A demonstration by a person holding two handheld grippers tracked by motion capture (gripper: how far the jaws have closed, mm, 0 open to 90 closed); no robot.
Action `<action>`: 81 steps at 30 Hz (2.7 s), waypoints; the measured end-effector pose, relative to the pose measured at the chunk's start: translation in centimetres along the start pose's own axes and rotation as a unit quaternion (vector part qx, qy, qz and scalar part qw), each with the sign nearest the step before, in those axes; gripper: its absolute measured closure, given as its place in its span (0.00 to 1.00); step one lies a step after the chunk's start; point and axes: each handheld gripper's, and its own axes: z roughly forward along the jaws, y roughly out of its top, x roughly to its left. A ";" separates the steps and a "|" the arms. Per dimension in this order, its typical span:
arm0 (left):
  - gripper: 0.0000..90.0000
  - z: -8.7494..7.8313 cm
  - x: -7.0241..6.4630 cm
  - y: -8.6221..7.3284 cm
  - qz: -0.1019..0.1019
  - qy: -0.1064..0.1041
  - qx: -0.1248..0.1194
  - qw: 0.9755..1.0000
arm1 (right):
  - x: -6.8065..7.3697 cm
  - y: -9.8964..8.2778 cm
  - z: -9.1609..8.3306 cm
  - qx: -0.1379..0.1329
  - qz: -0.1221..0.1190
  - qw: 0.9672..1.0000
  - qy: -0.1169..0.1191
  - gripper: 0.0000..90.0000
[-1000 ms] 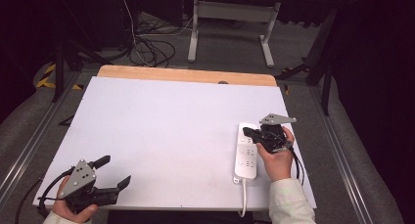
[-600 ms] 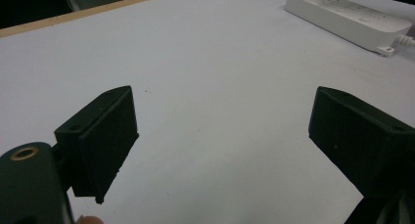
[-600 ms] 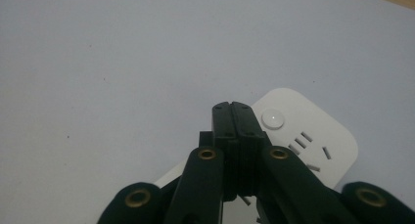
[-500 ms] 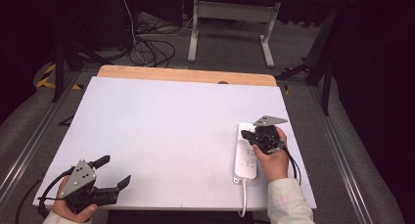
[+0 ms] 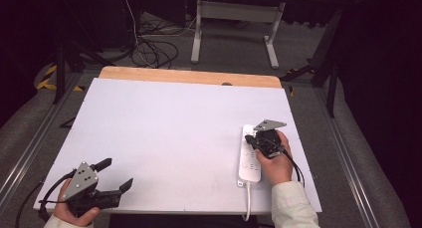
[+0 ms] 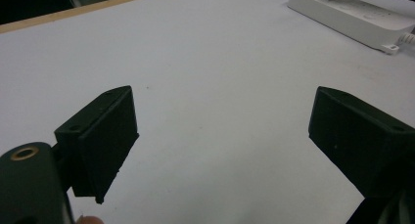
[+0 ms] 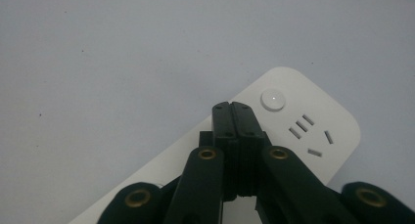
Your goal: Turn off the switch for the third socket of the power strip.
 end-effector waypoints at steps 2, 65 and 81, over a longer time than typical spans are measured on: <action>0.13 0.0 0.0 0.0 0.000 0.000 0.000 1.000 | 0.0 0.0 0.0 0.001 0.000 1.000 0.000 1.00; 0.13 -0.1 0.1 0.0 -0.003 -0.001 -0.001 1.000 | 0.9 -0.4 -1.6 -0.076 0.034 0.997 -0.005 1.00; 0.13 0.0 0.1 0.1 -0.003 0.000 0.000 1.000 | 0.9 -0.3 -2.9 -0.099 0.036 0.994 -0.004 1.00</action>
